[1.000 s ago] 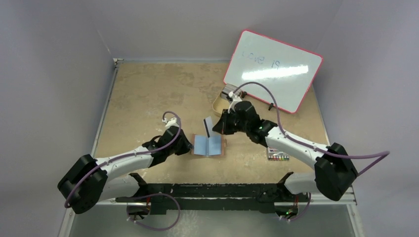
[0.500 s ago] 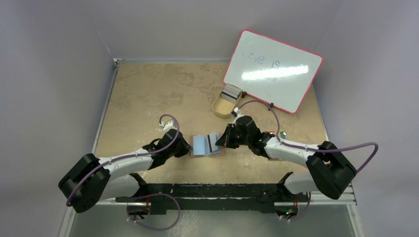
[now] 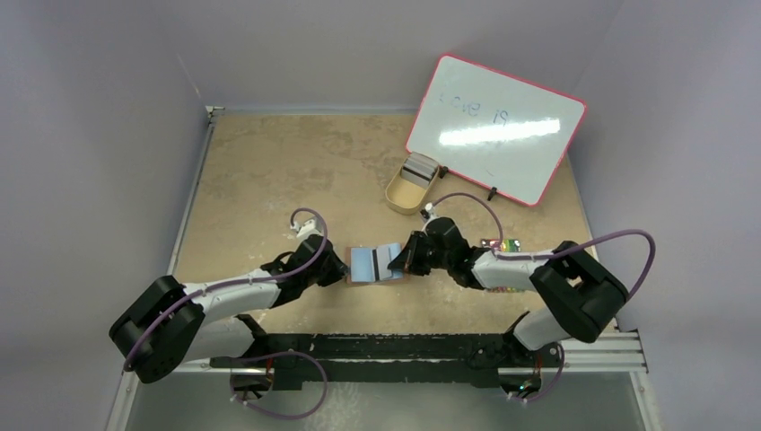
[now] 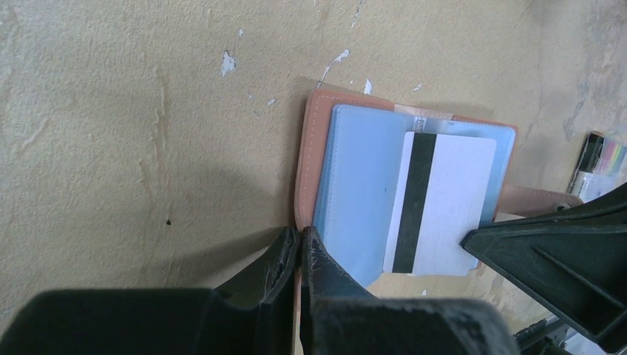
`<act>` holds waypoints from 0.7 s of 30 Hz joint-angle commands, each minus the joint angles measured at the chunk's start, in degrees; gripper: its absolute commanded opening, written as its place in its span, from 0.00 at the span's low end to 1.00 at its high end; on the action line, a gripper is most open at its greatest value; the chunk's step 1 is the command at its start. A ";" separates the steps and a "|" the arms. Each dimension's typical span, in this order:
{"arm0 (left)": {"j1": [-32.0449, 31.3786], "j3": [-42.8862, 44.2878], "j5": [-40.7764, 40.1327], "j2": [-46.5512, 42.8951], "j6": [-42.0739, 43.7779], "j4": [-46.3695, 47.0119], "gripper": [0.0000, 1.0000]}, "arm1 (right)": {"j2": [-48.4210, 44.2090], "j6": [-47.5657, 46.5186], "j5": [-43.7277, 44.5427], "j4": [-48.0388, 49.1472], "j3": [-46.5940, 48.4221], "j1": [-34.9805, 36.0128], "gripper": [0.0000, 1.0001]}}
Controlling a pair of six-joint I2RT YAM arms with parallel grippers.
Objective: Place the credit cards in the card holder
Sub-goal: Insert the credit card into the card holder.
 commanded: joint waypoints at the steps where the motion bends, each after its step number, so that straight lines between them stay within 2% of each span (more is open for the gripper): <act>1: -0.37 -0.75 0.01 -0.22 -1.40 3.36 0.00 | 2.04 1.38 -2.13 5.93 -0.37 0.08 0.00; 10: -0.42 -0.99 0.78 -0.15 -1.30 4.02 0.00 | 4.76 2.80 -2.63 10.32 -1.48 0.08 0.00; 21: -0.38 -0.96 1.06 -0.23 -1.60 4.41 0.00 | 8.52 2.61 -3.64 8.65 1.19 1.44 0.01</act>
